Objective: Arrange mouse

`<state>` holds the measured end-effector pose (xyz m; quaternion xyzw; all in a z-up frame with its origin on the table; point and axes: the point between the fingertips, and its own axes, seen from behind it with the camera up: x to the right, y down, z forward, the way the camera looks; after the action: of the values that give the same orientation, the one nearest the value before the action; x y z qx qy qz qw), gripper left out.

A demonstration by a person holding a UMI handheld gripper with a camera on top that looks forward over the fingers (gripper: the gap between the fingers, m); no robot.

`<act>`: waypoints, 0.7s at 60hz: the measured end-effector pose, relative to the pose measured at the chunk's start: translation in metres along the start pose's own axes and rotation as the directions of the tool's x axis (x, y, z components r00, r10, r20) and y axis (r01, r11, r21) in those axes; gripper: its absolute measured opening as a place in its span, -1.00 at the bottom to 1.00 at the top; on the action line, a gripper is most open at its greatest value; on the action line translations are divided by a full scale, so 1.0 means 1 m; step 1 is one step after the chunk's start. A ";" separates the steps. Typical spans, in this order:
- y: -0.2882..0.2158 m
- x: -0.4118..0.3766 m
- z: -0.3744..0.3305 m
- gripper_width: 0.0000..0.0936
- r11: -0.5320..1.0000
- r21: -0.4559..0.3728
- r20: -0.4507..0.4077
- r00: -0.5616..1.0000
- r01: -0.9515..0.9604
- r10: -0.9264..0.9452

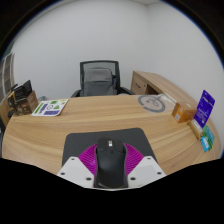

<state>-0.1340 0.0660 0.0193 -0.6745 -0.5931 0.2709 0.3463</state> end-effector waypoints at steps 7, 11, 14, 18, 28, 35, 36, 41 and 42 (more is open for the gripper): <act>0.015 -0.004 0.009 -0.28 1.000 -0.013 0.009 1.000 0.007 -0.007; 0.022 -0.004 0.012 -0.28 1.000 -0.019 0.005 1.000 0.017 -0.017; 0.022 -0.004 0.013 -0.27 1.000 -0.008 0.003 1.000 0.012 -0.012; 0.023 -0.004 0.013 -0.23 1.000 -0.009 0.003 1.000 0.004 -0.004; 0.029 -0.008 0.013 0.58 0.999 -0.032 0.027 0.999 -0.022 0.023; 0.016 -0.003 -0.004 0.83 1.000 0.000 0.021 1.000 -0.008 0.008; 0.013 -0.003 -0.008 0.87 1.000 0.003 0.022 1.000 -0.007 0.007; 0.000 -0.005 -0.037 0.83 1.000 0.021 0.029 1.000 -0.003 0.003; -0.002 -0.006 -0.044 0.83 1.000 0.023 0.029 1.000 -0.004 0.004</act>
<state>-0.1023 0.0543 0.0476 -0.6675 -0.5935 0.2884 0.3449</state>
